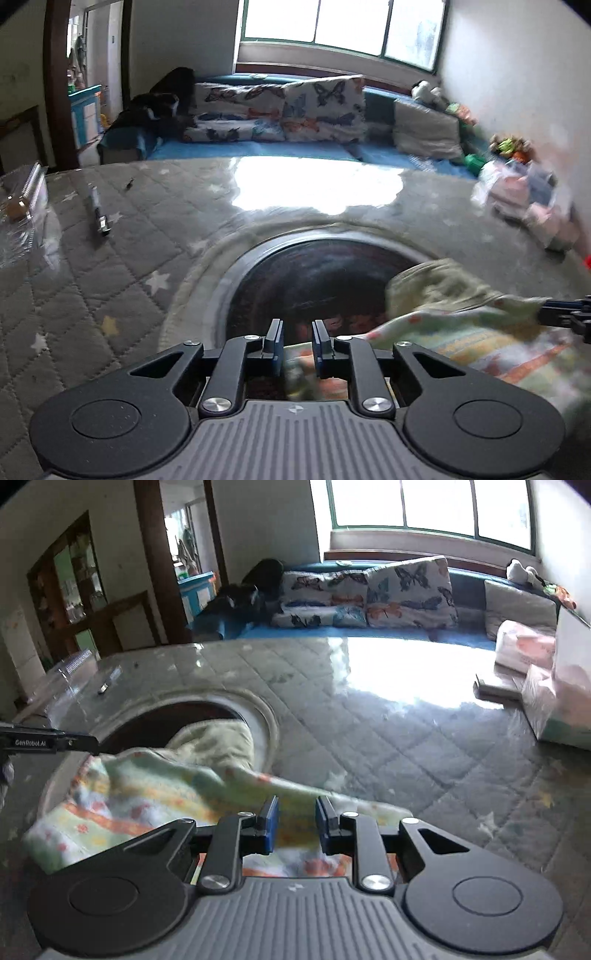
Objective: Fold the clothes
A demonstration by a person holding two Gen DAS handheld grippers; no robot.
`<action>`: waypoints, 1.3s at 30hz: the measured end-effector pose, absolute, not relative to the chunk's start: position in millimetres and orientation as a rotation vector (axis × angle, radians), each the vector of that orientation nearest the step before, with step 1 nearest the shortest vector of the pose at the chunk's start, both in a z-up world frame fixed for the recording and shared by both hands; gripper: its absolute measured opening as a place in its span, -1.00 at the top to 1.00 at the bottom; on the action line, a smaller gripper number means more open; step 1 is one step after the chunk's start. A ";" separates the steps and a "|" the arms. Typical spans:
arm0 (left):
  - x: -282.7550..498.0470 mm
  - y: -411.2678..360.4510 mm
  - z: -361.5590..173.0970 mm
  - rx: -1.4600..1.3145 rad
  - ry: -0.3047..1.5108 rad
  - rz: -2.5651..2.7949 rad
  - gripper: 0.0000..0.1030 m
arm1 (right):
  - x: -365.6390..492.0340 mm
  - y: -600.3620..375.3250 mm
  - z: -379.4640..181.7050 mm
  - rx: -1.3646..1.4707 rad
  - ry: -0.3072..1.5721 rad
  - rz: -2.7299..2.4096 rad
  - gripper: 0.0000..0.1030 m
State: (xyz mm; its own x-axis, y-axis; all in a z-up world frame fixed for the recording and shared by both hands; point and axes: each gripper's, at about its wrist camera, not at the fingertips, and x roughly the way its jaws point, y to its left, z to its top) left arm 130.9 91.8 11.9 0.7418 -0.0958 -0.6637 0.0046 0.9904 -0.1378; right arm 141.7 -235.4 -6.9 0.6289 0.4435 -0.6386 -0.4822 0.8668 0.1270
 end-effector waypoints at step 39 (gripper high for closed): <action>52.3 6.7 -5.2 -0.058 0.730 -0.361 0.65 | 51.7 -176.2 -16.1 -0.271 0.676 0.760 0.57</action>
State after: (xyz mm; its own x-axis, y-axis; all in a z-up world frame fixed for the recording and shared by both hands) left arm 52.3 6.7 -5.2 0.6864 -0.3422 -0.6417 0.3023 0.9368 -0.1762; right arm 51.7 -176.2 -16.1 0.5290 0.5440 -0.6513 -0.7107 0.7035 0.0104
